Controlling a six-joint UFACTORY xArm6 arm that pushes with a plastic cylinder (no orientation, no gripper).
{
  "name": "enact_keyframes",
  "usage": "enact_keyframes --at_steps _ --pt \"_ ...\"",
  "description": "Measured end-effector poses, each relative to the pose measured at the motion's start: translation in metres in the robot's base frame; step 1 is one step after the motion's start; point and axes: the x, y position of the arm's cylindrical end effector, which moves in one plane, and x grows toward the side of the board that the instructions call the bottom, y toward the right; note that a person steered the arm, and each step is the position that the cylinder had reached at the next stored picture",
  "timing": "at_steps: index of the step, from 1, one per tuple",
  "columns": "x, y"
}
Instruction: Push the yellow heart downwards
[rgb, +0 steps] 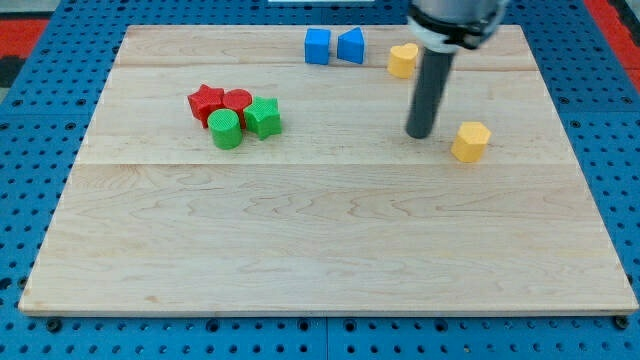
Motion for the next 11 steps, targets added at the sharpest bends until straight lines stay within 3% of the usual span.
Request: enact_keyframes --at_steps 1,2,3,4,6,7,9,11 --pt "-0.091 0.023" --pt "-0.147 0.053" --pt "-0.15 0.062" --pt "-0.15 0.018" --pt "-0.14 0.021" --pt "-0.115 0.02" --pt "-0.101 -0.04" --pt "-0.056 -0.015"
